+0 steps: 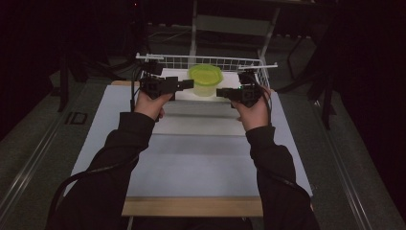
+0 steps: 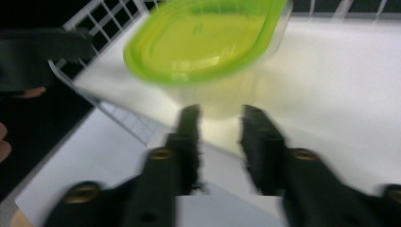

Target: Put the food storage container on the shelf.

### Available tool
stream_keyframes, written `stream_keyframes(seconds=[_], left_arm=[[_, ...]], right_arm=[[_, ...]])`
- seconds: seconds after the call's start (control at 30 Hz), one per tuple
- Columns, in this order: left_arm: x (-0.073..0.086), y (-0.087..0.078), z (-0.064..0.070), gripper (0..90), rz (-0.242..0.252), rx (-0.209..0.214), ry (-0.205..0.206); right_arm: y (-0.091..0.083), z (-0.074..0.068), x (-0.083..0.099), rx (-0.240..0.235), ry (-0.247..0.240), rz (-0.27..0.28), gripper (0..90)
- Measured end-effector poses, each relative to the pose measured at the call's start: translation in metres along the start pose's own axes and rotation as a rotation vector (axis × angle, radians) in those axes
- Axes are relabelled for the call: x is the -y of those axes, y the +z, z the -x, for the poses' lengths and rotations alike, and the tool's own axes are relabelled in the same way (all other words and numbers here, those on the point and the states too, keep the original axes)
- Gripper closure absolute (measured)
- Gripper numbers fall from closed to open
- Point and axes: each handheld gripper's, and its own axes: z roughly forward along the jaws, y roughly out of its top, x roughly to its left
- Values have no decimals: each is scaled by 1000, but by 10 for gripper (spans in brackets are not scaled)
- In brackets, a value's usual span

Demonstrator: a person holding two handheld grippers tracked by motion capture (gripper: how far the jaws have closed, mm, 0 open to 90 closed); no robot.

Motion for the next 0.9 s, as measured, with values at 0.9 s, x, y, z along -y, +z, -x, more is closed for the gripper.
stream_keyframes(seconds=[0.9], left_arm=[[77,-14,-2,50,139,-33,119]], right_arm=[[44,-19,0,-16,25,-2,734]])
